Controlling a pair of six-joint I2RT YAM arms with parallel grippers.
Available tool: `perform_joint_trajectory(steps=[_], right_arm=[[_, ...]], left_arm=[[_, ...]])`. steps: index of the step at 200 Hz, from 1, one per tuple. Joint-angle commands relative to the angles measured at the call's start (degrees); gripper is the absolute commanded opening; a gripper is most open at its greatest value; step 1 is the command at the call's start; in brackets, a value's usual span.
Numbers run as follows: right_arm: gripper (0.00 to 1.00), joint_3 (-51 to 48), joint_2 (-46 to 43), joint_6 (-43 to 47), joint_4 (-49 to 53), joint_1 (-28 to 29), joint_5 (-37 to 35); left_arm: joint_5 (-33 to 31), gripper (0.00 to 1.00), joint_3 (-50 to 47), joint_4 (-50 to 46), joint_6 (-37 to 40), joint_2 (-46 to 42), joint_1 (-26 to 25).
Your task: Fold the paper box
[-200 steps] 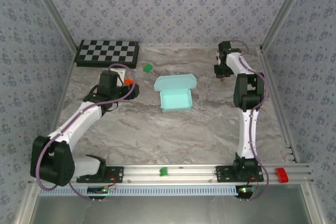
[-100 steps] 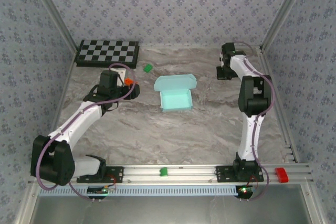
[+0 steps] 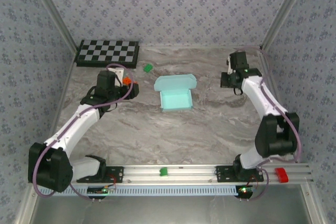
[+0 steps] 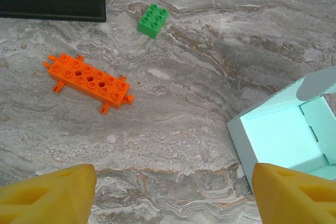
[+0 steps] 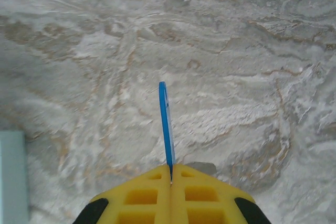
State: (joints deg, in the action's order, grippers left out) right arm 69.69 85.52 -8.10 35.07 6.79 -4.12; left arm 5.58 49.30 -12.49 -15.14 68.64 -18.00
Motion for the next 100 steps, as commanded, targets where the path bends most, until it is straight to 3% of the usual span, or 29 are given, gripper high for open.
perform_joint_trajectory(steps=[1, 57, 100], right_arm=[[0.00, -5.51, -6.08, -3.23, 0.48, 3.26, 0.50], [0.00, -12.46, -17.78, -6.06, 2.22, 13.77, 2.01], [0.00, -14.39, -17.33, -5.35, -3.01, 21.61, 7.13]], left_arm=[[1.05, 0.78, -0.51, -0.87, -0.77, -1.32, 0.38], [1.62, 0.78, 0.28, -1.40, -0.77, -1.06, 0.34], [1.83, 0.78, 0.23, -1.00, -0.78, -0.90, 0.33]])
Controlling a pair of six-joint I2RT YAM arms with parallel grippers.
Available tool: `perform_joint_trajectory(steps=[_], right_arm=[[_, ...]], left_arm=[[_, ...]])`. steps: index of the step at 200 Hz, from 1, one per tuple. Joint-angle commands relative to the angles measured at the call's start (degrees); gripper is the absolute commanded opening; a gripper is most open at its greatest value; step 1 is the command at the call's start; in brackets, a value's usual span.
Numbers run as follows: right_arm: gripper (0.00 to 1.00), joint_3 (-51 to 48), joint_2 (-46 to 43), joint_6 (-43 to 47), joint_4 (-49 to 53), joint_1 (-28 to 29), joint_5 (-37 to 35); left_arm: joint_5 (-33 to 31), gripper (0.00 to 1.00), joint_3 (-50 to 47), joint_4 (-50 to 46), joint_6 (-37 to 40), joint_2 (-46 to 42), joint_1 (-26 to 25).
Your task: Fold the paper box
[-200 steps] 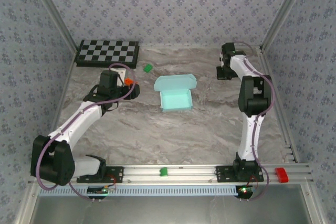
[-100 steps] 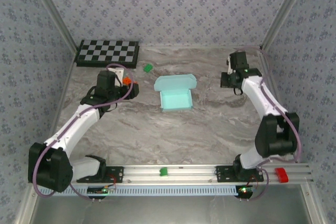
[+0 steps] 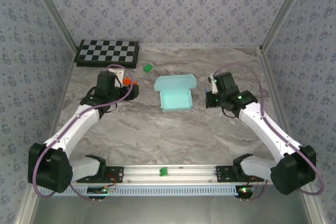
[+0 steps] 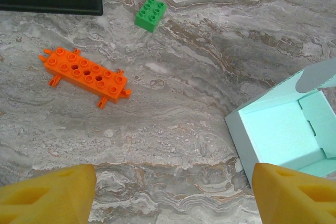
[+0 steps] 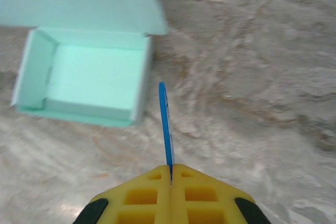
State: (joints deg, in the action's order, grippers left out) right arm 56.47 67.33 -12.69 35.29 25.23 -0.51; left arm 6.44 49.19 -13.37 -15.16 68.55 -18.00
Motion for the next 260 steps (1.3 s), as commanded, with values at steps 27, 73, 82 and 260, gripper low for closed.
perform_joint_trajectory(steps=[27, 73, 82, 260], right_arm=[[0.00, -1.01, 4.48, -1.25, -8.52, 6.97, 5.59], [0.00, 0.54, 11.57, -2.46, -17.02, 10.18, 6.76], [0.00, 0.95, 12.91, -3.01, -18.32, 10.27, 6.84], [0.00, 8.78, 31.17, -7.63, -19.74, 12.47, -2.50]], left_arm=[[1.13, 0.78, 0.32, -0.08, -0.68, -1.01, 0.33], [1.29, 0.78, 0.34, -0.34, -0.31, -0.88, 0.34], [1.23, 0.78, 0.32, -0.33, -0.31, -0.88, 0.34], [1.04, 0.78, 0.30, -0.87, 0.47, -0.56, 0.42]])
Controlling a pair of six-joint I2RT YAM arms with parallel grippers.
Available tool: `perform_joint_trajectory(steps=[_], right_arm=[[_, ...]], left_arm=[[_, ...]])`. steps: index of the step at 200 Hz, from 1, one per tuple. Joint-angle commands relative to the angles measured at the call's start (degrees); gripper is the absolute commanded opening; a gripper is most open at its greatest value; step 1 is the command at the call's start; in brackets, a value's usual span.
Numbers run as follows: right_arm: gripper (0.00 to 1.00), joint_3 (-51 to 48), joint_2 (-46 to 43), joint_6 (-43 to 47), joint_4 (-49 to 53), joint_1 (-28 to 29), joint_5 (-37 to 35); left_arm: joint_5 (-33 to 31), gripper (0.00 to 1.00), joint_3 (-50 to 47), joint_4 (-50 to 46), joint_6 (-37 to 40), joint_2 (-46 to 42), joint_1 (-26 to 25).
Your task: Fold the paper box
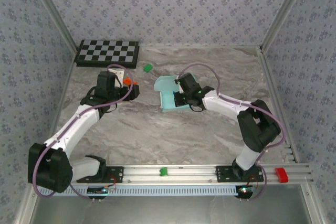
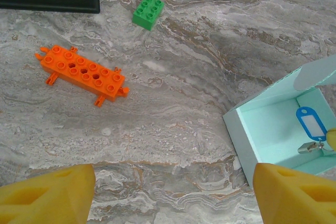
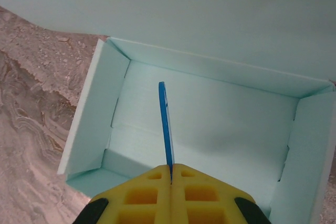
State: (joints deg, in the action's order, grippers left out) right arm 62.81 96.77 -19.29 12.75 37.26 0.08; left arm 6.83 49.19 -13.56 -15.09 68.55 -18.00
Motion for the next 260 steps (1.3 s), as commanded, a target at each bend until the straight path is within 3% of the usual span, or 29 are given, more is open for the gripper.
perform_joint_trajectory(steps=[1, 24, 80, 153, 190, 260], right_arm=[[0.00, 2.51, 1.78, -1.02, 2.80, 0.40, -3.08], [0.01, 3.57, 2.97, -1.33, 3.88, 0.45, -2.65], [0.27, 5.04, 3.96, -1.62, 4.72, 0.54, -2.44], [0.29, 1.88, -3.25, 0.65, 2.83, 0.98, -3.96], [0.36, -1.10, -10.41, 2.62, 3.26, 0.74, -5.26], [0.48, -3.13, -19.66, 10.96, 7.44, -7.23, 0.41]], left_arm=[[0.64, 0.78, 0.34, -0.68, 0.41, -0.54, 0.42], [0.69, 0.78, 0.27, -0.59, 0.33, -0.43, 0.43], [0.73, 0.78, -0.27, -0.24, -0.04, -0.44, 0.42], [1.87, 0.78, 0.27, -0.54, -0.02, -0.18, 0.42], [8.32, 0.77, 1.23, 0.86, 1.41, 0.98, -0.21], [9.58, 0.75, 2.62, 5.92, 9.41, 5.67, -4.82]])
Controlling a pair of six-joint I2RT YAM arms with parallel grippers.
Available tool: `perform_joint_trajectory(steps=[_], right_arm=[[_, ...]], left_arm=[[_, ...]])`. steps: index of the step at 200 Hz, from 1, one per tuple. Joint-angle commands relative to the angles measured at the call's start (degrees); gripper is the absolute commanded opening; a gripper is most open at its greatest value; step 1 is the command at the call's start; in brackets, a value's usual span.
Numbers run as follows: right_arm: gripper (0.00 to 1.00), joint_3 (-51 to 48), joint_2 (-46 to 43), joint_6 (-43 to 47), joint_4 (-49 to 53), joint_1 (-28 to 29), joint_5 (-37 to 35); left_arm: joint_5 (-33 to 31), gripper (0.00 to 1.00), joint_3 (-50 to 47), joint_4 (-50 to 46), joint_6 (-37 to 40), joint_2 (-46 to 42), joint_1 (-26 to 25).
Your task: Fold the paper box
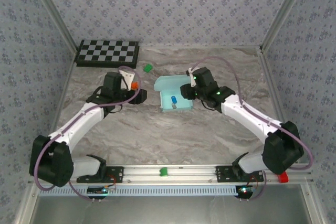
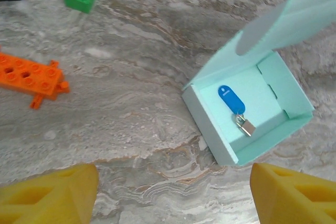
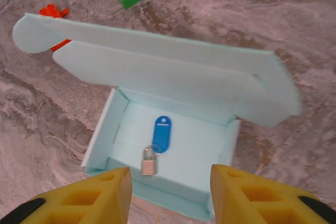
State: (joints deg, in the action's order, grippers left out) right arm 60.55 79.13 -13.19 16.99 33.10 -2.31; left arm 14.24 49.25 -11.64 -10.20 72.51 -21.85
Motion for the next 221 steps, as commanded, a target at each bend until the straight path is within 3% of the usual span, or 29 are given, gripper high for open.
perform_joint_trajectory(steps=[1, 58, 106, 177, 221], right_arm=[[0.48, -0.88, -2.04, 5.07, 3.30, -3.28, 2.90], [0.59, -2.26, 0.03, 13.77, 1.53, -14.71, 18.60], [0.59, -1.07, 5.89, 19.92, -1.45, -17.23, 21.29], [0.58, 3.16, 13.15, 18.93, -3.84, -18.49, 23.28], [0.58, 7.04, 17.12, 19.08, -2.86, -18.51, 24.54]], left_arm=[[2.18, 0.74, 2.62, 4.13, 4.63, 1.82, -0.99], [3.40, 0.73, 6.76, 7.28, 7.66, 8.93, -2.26], [4.33, 0.73, 10.80, 8.91, 7.76, 15.87, -2.52], [7.45, 0.64, 15.11, 9.15, 7.09, 21.91, -2.87], [8.08, 0.63, 16.02, 8.71, 7.29, 23.53, -3.11]])
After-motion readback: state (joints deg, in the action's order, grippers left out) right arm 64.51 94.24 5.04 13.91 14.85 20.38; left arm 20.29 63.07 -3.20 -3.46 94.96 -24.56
